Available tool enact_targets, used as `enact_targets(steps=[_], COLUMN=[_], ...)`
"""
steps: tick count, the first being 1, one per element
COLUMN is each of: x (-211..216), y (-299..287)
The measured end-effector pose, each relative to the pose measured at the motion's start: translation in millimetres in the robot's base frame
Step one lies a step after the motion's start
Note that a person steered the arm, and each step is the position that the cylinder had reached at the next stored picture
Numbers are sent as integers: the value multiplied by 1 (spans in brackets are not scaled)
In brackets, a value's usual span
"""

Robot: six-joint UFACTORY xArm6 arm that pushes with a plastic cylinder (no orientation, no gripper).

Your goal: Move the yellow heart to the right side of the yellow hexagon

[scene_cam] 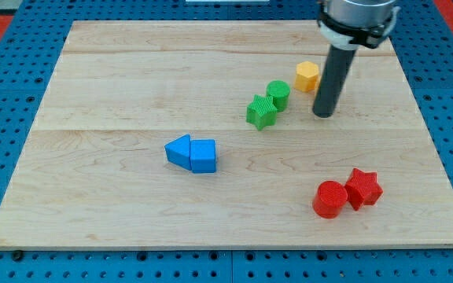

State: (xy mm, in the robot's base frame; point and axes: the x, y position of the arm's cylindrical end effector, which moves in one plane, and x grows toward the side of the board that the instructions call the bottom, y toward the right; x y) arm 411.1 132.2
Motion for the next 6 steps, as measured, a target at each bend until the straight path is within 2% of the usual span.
enact_targets(steps=[3,5,6], x=[-13,-48,-36], y=[38,20,22])
